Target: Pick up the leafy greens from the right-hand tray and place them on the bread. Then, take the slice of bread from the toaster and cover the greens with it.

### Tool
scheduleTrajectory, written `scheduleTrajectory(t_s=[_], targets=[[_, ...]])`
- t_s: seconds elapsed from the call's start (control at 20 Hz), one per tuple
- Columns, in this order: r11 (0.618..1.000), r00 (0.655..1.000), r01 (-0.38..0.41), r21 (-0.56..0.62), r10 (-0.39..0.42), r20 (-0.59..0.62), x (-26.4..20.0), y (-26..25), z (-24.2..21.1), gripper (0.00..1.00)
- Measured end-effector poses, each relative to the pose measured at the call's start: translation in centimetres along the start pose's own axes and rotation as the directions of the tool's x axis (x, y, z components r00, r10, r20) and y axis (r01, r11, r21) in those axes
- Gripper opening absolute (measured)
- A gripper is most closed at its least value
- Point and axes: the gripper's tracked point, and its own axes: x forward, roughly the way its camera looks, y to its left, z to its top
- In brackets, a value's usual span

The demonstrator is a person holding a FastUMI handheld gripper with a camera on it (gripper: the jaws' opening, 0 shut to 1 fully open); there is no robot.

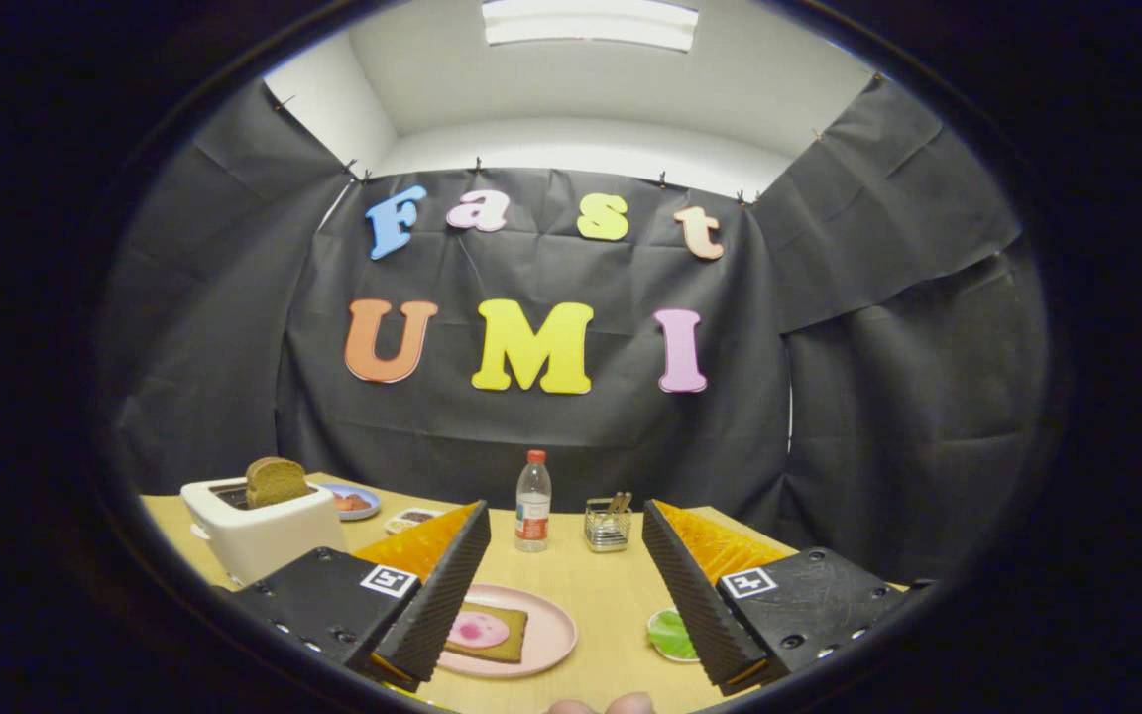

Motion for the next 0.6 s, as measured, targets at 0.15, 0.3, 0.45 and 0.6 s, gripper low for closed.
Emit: scheduleTrajectory(t_s=[0.15, 0.3, 0.45, 0.6], targets=[[1.0, 1.0, 0.001, -0.014, -0.001, -0.001, 0.1, 0.1, 0.0, 0.95], [1.0, 1.0, 0.005, -0.016, -0.005, 0.005, 0.0, 0.1, 0.2, 0.95], [0.999, 1.0, 0.026, -0.025, -0.026, 0.003, 0.2, -0.8, 0.2, 0.95], [0.996, 0.997, 0.081, -0.032, -0.081, -0.001, 0.2, -3.7, 0.1, 0.95]])
